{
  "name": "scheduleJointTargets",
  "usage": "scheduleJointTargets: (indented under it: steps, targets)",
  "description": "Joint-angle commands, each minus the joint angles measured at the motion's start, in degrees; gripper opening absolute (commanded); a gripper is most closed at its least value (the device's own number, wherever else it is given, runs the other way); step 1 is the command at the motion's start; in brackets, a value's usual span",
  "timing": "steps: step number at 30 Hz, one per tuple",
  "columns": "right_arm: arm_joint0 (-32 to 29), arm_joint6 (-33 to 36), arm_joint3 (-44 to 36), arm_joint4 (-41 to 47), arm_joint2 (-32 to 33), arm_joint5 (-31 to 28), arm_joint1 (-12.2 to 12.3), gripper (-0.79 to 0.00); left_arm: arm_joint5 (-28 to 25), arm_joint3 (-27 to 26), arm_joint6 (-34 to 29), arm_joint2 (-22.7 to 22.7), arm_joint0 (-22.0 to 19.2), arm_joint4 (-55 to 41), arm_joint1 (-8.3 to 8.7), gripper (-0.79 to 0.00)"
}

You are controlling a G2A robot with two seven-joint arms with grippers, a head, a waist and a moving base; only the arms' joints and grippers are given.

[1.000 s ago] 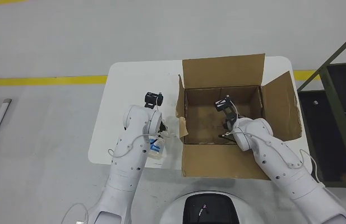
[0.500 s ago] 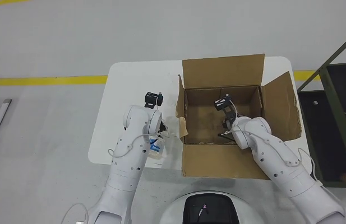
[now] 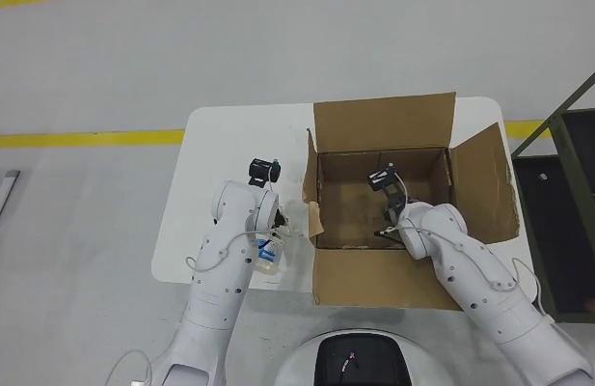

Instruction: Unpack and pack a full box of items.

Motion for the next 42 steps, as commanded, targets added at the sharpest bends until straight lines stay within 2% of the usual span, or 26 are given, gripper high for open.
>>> scheduleJointTargets:
  steps: [1, 10, 19, 20, 22, 24, 32, 42]
  targets:
    - [-0.26, -0.44, -0.50, 0.07, 0.26, -0.21, -0.05, -0.785, 0.00, 0.00, 0.00, 0.00, 0.00, 0.00, 0.00, 0.000]
    - [-0.80, -2.94, -1.64, 1.77, 0.61, -1.65, -0.48, -0.785, 0.00, 0.00, 0.00, 0.00, 0.00, 0.00, 0.00, 0.000]
    - [2.36, -5.66, 2.76, 2.20, -1.47, -1.91, -1.67, -0.785, 0.00, 0.00, 0.00, 0.00, 0.00, 0.00, 0.00, 0.000]
    - [2.87, -5.88, 3.57, 2.18, -1.80, -1.87, -1.85, -0.767, 0.00, 0.00, 0.00, 0.00, 0.00, 0.00, 0.00, 0.000]
    - [3.84, -6.12, 4.95, 1.54, -2.56, -1.66, -2.17, -0.662, 0.00, 0.00, 0.00, 0.00, 0.00, 0.00, 0.00, 0.000]
    - [4.72, -6.02, 6.07, 1.34, -3.09, -1.67, -2.49, -0.631, 0.00, 0.00, 0.00, 0.00, 0.00, 0.00, 0.00, 0.000]
    - [5.23, -5.05, 6.54, 0.03, -3.50, -1.94, -2.96, -0.563, 0.00, 0.00, 0.00, 0.00, 0.00, 0.00, 0.00, 0.000]
    - [3.18, -2.66, 1.77, -3.14, -3.65, -5.77, -2.87, -0.477, 0.00, 0.00, 0.00, 0.00, 0.00, 0.00, 0.00, 0.000]
